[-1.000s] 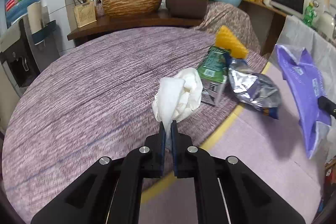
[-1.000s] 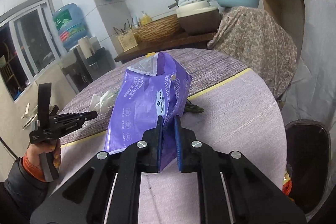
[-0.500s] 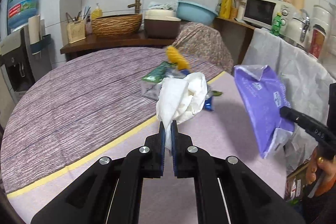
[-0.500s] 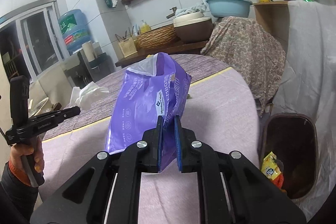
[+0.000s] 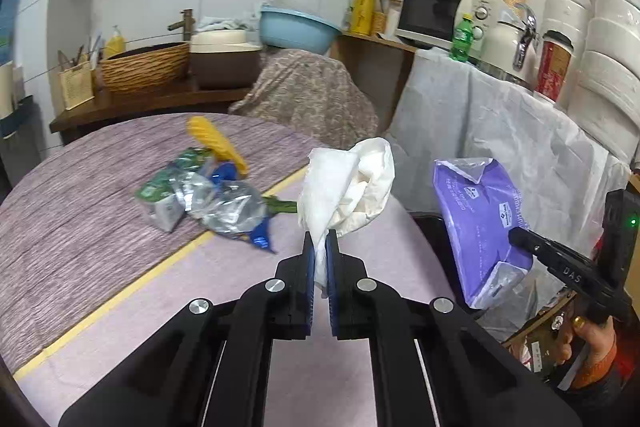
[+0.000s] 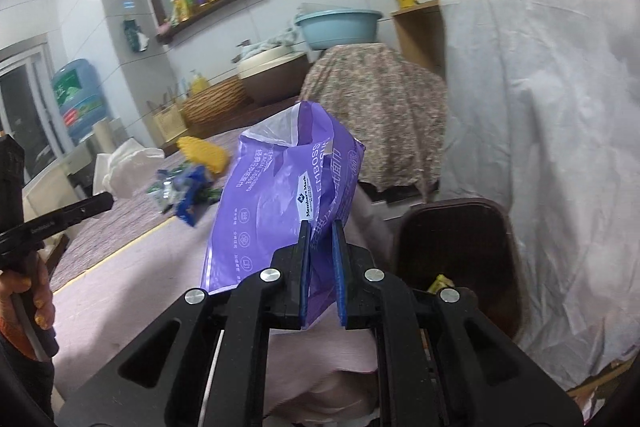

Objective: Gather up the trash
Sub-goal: 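Carry the tissue and purple bag over the bin and release both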

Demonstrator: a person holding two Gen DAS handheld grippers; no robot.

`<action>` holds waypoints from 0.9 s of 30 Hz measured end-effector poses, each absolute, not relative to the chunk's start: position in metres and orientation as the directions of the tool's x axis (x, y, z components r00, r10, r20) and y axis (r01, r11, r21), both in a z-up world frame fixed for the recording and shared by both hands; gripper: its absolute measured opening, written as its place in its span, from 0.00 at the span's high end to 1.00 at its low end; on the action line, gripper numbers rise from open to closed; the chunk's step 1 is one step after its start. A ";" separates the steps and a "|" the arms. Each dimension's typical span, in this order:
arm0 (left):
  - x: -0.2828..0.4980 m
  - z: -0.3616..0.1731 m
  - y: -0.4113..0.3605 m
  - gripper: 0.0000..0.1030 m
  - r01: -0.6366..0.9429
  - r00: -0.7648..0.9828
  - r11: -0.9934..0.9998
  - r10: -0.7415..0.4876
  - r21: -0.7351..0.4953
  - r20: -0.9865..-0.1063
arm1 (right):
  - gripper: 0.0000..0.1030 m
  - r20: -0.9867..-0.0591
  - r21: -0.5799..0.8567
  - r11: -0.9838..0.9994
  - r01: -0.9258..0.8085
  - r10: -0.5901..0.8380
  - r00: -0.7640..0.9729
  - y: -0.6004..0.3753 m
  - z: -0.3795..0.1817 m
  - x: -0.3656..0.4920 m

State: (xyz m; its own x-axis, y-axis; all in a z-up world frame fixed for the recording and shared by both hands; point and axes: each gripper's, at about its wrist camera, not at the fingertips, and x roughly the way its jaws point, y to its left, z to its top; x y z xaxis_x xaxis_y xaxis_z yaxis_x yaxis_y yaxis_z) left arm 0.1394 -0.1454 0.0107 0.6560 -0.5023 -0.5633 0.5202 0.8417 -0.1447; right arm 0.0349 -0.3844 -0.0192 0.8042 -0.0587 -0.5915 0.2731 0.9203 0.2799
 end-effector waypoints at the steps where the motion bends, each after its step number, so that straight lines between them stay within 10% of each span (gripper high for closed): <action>1: 0.139 0.010 -0.152 0.94 0.528 0.651 0.837 -0.508 -0.143 -0.565 | 0.89 -0.595 0.274 0.918 0.288 -0.074 0.801 -0.391 -0.021 0.033; 27: 0.156 -0.032 -0.314 0.94 0.665 0.471 0.730 -0.571 -0.154 -0.673 | 0.89 -0.823 0.048 0.839 0.542 -0.275 0.498 -0.494 -0.183 0.049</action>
State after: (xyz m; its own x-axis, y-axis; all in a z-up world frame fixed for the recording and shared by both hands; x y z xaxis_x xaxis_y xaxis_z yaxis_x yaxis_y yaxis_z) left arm 0.1563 -0.3141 -0.0317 0.4706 -0.5707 -0.6729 0.6655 0.7304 -0.1541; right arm 0.0487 -0.4940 -0.1835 0.4981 -0.2746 -0.8225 0.5418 0.8391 0.0480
